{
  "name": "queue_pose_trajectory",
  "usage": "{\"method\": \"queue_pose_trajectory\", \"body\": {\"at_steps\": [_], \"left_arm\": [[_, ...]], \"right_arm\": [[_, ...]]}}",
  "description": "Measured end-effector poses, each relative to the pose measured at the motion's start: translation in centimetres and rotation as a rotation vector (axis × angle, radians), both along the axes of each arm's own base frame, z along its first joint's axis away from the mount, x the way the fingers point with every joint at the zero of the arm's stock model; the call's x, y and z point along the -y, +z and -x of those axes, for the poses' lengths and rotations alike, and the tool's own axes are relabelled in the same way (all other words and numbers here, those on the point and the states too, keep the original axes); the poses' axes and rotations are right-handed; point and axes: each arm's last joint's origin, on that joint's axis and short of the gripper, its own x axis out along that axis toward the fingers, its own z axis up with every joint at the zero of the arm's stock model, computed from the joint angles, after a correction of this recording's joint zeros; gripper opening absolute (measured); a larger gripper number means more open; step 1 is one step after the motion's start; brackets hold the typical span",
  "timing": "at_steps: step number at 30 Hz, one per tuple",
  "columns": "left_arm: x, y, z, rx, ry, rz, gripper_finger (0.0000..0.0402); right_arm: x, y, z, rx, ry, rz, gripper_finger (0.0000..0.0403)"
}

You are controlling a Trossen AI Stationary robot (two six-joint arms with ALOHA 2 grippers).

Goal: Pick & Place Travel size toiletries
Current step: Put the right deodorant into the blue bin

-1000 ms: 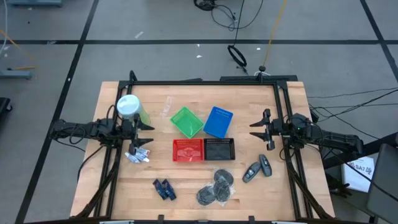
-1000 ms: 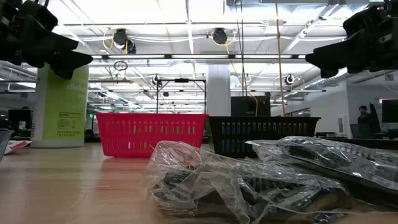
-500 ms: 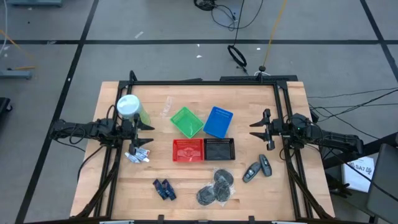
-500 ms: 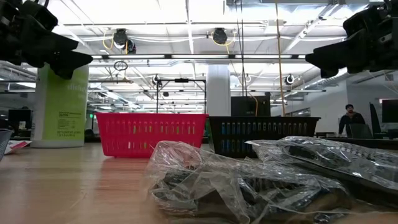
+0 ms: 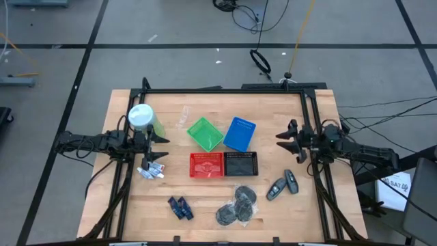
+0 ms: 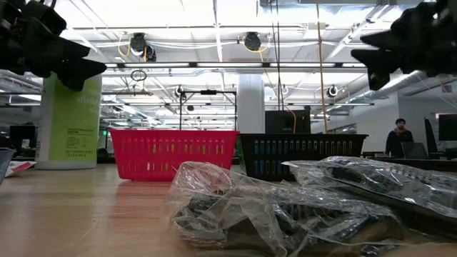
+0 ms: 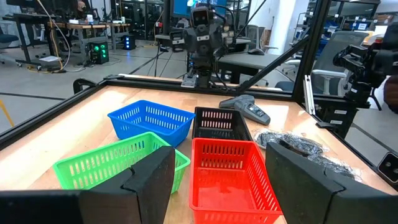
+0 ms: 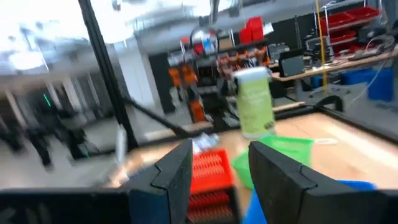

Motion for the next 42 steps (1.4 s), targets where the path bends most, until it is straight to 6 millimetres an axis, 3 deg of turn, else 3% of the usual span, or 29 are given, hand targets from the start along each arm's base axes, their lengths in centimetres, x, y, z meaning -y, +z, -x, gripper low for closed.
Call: {"method": "queue_pose_trajectory", "body": {"at_steps": [3,6,11,17,21,27,33,38,42], "left_arm": [[0.0,0.0,0.0,0.000,0.000,0.000,0.0248],[0.0,0.0,0.0,0.000,0.000,0.000,0.0248],[0.0,0.0,0.0,0.000,0.000,0.000,0.0248],[0.0,0.0,0.0,0.000,0.000,0.000,0.0248],[0.0,0.0,0.0,0.000,0.000,0.000,0.0248],[0.0,0.0,0.0,0.000,0.000,0.000,0.0248],[0.0,0.0,0.0,0.000,0.000,0.000,0.0248],[0.0,0.0,0.0,0.000,0.000,0.000,0.0248],[0.0,0.0,0.0,0.000,0.000,0.000,0.0248]], "right_arm": [[0.0,0.9,0.2,0.089,0.009,-0.055,0.0146],[0.2,1.8,0.5,0.199,-0.111,-0.018,0.0146],[0.5,1.7,0.4,0.187,-0.215,0.027,0.0146],[0.6,1.4,0.1,0.151,-0.209,0.030,0.0146],[0.4,1.4,-0.2,0.140,-0.141,0.006,0.0146],[-0.3,3.8,0.7,0.390,0.080,-0.026,0.0146],[-0.8,4.3,1.2,0.422,0.256,-0.018,0.0149],[-0.8,4.2,0.4,0.320,0.245,-0.058,0.0191],[-1.1,8.1,0.2,0.330,0.263,-0.005,0.0240]]}}
